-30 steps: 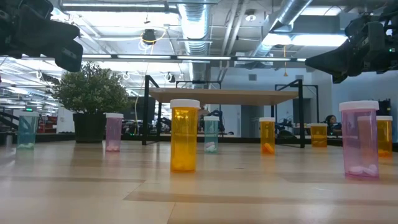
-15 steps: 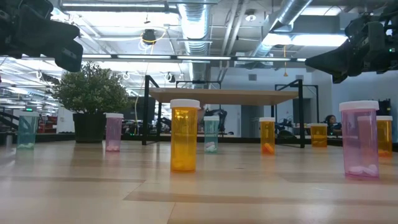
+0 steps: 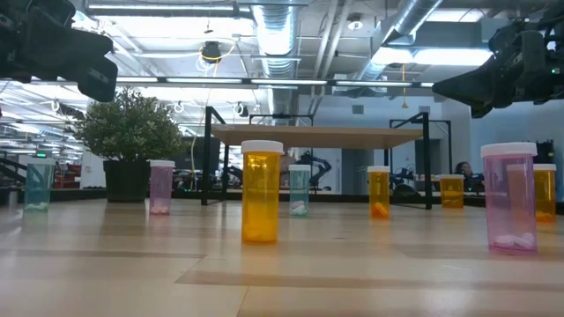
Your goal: Pick and place medicine bottles onto shelf by color
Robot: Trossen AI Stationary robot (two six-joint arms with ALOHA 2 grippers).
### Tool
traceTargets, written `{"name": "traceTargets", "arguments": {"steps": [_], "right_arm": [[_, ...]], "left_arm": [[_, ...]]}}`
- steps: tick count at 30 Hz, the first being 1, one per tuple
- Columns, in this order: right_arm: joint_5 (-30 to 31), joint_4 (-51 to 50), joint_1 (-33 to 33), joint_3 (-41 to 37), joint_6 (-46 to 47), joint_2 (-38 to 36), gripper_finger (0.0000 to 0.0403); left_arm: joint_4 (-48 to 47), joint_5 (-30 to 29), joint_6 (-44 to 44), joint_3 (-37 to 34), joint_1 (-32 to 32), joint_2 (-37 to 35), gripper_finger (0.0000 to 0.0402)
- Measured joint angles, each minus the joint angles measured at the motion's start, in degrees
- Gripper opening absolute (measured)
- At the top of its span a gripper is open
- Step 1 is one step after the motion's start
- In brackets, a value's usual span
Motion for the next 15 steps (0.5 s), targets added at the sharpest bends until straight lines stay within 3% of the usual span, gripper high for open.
{"name": "traceTargets", "arguments": {"steps": [15], "right_arm": [[0.00,-0.02,0.02,0.00,0.00,0.01,0.0033]], "left_arm": [[0.17,-0.97,-4.00,-0.01,0.00,0.00,0.0000]]}}
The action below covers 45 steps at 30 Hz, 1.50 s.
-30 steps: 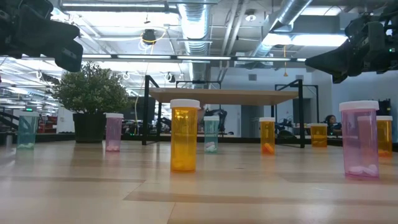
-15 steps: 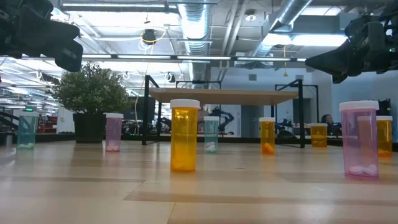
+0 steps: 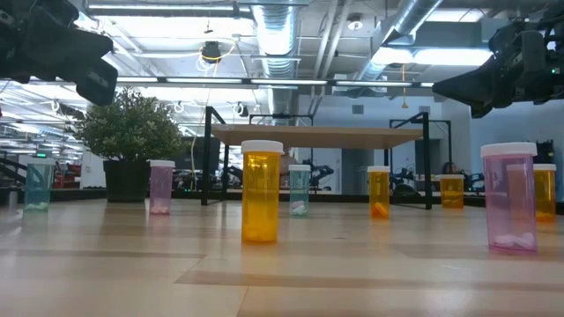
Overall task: Pick and place medicine bottles onto shelf by color
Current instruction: Put the small left blue pill bottle on the shelf
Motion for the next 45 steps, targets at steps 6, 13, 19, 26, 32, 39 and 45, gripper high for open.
{"name": "traceTargets", "arguments": {"steps": [6,13,19,26,32,39,45], "right_arm": [[0.00,0.01,-0.01,0.00,0.00,0.00,0.0033],[0.00,0.02,0.00,0.00,0.00,0.00,0.0033],[0.00,0.01,0.00,0.00,0.00,0.00,0.0033],[0.00,0.02,-0.02,0.00,0.00,-0.01,0.0033],[0.00,0.02,-0.02,0.00,0.00,-0.02,0.0033],[0.00,0.02,-0.02,0.00,0.00,0.00,0.0033],[0.00,0.00,-0.02,0.00,0.00,-0.02,0.0033]], "left_arm": [[1.05,-5.78,-7.39,-0.01,0.00,0.01,0.0000],[0.60,-11.43,-10.67,1.93,0.00,0.10,0.0000],[-15.03,-18.45,-12.43,10.91,0.00,2.05,0.0000],[-29.37,-22.58,-17.27,21.35,0.02,11.16,0.0000],[-29.12,-20.87,-14.22,24.38,0.02,17.10,0.0000],[-34.80,-21.03,-10.27,34.25,0.02,23.69,0.0000],[-41.32,-20.47,-14.30,37.41,0.02,28.37,0.0012]]}}
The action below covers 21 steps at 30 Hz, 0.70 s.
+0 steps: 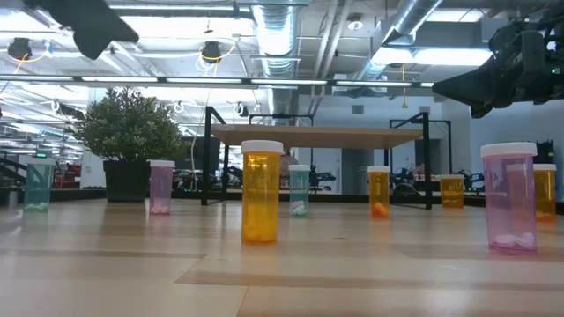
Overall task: Pick and place medicine bottles onto shelf by color
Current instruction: Put the small left blue pill bottle on the shelf
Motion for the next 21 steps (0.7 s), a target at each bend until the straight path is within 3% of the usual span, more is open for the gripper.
{"name": "traceTargets", "arguments": {"steps": [12,21], "right_arm": [[-0.01,0.02,0.00,0.00,0.00,0.00,0.0033],[0.00,0.01,0.00,0.00,0.00,0.02,0.0033]], "left_arm": [[-15.53,3.30,-17.55,-1.84,-0.13,7.16,0.0142],[-17.90,12.79,-25.81,-6.54,-2.65,7.25,0.0179]]}}
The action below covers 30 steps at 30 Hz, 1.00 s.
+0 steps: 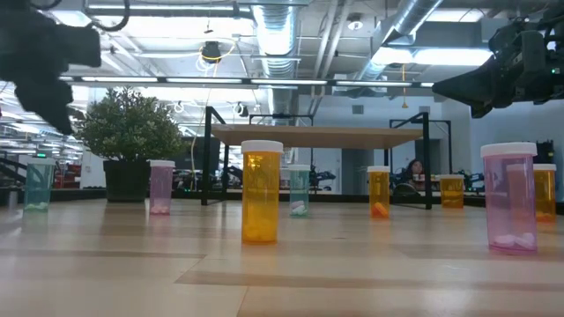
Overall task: Pick and place medicine bottles onto shelf by color
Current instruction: Put the small left blue pill bottle on the shelf
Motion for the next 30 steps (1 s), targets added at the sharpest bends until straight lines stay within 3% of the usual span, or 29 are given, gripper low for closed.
{"name": "traceTargets", "arguments": {"steps": [16,30], "right_arm": [[-0.01,0.01,0.00,0.00,0.00,-0.01,0.0033],[-0.01,0.00,0.02,0.00,0.00,0.00,0.0033]], "left_arm": [[0.37,-1.06,-0.34,-1.83,-8.36,1.42,0.0236],[0.10,-2.70,-8.24,-1.83,-8.95,14.10,0.0254]]}}
